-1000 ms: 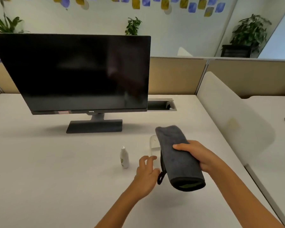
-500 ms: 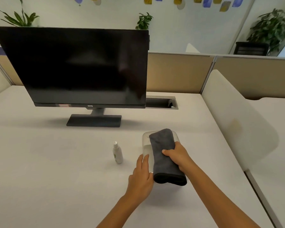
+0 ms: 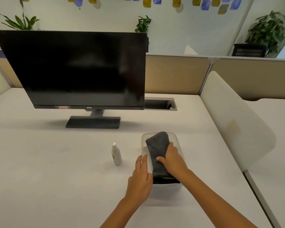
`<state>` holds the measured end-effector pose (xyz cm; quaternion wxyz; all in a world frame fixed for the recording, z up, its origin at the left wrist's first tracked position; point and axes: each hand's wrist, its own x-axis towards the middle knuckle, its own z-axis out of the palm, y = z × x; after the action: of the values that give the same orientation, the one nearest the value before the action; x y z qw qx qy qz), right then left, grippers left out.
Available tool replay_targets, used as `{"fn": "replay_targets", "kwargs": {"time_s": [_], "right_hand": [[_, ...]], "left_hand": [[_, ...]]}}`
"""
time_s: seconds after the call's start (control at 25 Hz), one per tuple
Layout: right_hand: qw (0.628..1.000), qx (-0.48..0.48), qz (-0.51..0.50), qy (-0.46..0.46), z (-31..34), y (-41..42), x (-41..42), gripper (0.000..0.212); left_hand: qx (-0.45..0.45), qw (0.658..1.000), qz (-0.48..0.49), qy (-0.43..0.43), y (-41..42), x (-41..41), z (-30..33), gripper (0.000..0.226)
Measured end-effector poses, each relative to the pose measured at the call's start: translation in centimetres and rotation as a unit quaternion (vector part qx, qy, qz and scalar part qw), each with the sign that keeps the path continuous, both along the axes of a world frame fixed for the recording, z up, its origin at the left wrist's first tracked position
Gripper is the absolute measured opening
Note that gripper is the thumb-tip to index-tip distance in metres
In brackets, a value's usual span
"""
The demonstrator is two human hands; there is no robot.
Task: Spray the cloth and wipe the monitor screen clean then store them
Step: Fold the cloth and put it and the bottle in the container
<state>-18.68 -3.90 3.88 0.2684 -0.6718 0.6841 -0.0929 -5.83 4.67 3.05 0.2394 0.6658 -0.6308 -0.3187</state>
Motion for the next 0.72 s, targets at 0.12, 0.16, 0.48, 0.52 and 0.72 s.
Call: {"fn": "replay_targets", "kwargs": {"time_s": [0.12, 0.16, 0.48, 0.52, 0.72], "right_hand": [[0.942, -0.256, 0.102, 0.191, 0.5, -0.1, 1.4, 0.073], [0.93, -0.271, 0.153, 0.196, 0.8, -0.4, 1.8, 0.067], [0.917, -0.041, 0.255, 0.304, -2.7, -1.2, -0.9, 0.106], [0.912, -0.032, 0.264, 0.313, -2.9, -1.4, -1.2, 0.108], [0.904, -0.005, 0.289, 0.314, -3.5, -1.9, -1.1, 0.112]], "left_hand": [[-0.012, 1.0, 0.004, -0.007, -0.2, -0.1, -0.4, 0.058], [-0.017, 1.0, 0.006, -0.009, -0.3, -0.1, -0.5, 0.058], [-0.026, 0.998, 0.035, -0.038, -0.3, -0.3, -1.7, 0.06], [-0.026, 0.998, 0.034, -0.042, -0.3, -0.3, -1.8, 0.06], [-0.03, 0.998, 0.019, -0.053, -0.5, 0.2, -2.3, 0.06]]}}
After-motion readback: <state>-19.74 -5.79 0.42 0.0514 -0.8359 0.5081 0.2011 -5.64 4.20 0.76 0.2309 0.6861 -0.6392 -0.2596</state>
